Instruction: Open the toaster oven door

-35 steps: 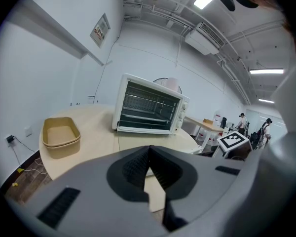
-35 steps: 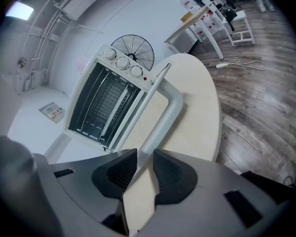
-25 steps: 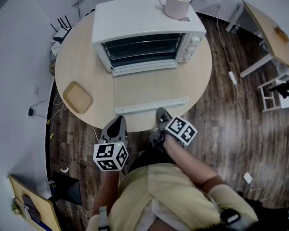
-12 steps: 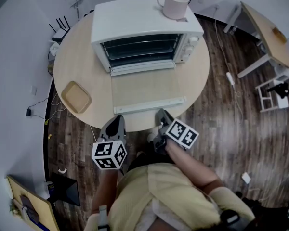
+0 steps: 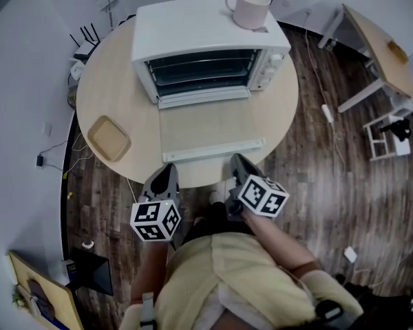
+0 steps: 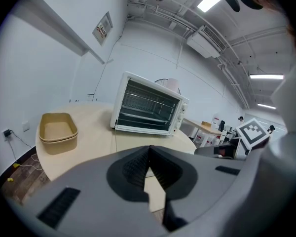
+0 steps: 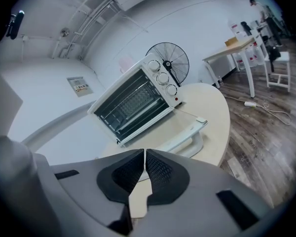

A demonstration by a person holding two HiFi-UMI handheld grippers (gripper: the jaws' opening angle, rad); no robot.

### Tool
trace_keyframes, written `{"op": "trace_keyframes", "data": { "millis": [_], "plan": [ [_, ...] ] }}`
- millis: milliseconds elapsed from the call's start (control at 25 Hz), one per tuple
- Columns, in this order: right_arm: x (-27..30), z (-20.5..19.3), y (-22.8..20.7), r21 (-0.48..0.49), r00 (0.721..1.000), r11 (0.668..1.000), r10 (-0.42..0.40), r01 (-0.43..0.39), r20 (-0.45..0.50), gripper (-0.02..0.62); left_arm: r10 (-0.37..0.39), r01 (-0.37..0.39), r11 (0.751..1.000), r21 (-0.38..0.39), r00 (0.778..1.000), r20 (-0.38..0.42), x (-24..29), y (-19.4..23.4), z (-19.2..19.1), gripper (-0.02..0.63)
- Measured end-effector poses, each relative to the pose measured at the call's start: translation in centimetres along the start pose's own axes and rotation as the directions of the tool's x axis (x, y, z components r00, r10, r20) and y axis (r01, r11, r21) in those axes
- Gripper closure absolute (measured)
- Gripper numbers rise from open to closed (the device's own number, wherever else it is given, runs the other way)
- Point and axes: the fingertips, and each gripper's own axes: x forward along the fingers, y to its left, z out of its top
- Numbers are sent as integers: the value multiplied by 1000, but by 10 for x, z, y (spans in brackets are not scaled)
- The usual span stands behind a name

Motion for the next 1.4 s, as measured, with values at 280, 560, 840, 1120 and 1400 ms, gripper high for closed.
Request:
{"op": "trace_keyframes", "data": {
  "millis": [280, 560, 840, 1120, 1400],
  "plan": [
    [-2, 11, 8, -94, 1000, 996, 10, -8, 23, 591, 5, -5, 1000, -7, 1000, 3, -1, 3, 0, 604],
    [2, 9, 10, -152, 1000, 988, 6, -8, -14, 592, 11, -11, 1000, -18, 1000, -1, 0, 7, -1, 606],
    [3, 11, 9, -185, 1000, 983, -4, 0, -21, 594, 11, -11, 1000, -21, 1000, -5, 2, 7, -2, 604],
    [2, 12, 13, -196, 1000, 981, 9, -14, -25, 594, 5, -5, 1000, -20, 1000, -4, 2, 6, 0, 606],
    [2, 15, 16, -213, 1000, 977, 16, -20, -24, 594, 4, -4, 1000, -18, 1000, -3, 4, 7, 1, 604]
  ]
}}
